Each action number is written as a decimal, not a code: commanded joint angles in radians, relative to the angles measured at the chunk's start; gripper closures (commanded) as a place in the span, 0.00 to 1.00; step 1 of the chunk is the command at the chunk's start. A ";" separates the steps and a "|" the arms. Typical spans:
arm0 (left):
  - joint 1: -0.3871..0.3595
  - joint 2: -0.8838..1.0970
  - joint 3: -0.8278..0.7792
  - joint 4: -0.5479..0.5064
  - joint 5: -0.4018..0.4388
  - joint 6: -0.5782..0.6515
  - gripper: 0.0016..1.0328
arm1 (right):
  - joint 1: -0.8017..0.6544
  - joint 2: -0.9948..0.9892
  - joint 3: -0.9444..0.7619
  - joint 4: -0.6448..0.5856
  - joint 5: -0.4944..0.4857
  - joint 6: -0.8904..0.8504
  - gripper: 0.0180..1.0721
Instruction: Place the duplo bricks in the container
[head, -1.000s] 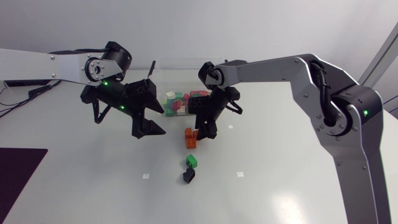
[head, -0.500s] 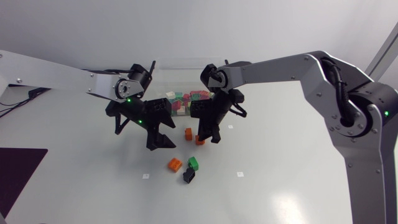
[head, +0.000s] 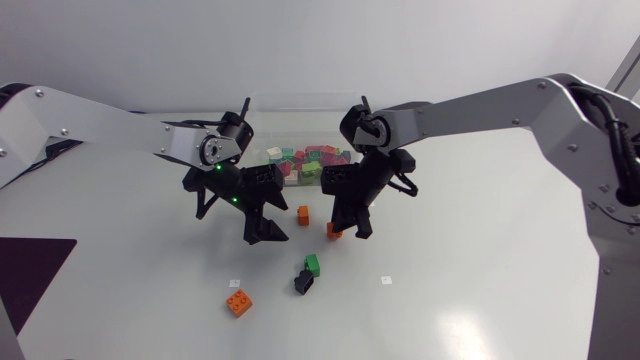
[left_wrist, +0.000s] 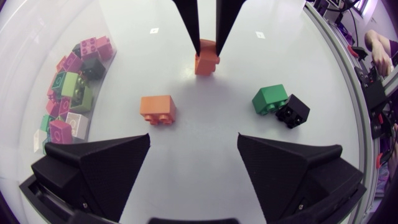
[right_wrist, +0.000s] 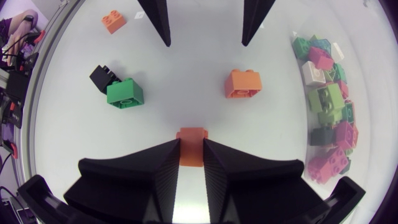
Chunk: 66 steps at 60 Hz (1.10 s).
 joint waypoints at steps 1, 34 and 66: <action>0.024 -0.048 -0.024 -0.025 0.014 0.017 0.05 | -0.014 -0.056 -0.042 0.003 -0.003 -0.010 0.85; 0.083 -0.402 -0.420 -0.276 -0.019 0.442 0.05 | -0.034 -0.234 -0.183 0.071 -0.023 0.026 0.85; -0.012 -0.327 -0.450 -0.217 -0.098 0.489 0.09 | -0.120 -0.445 -0.239 0.132 -0.140 0.105 0.85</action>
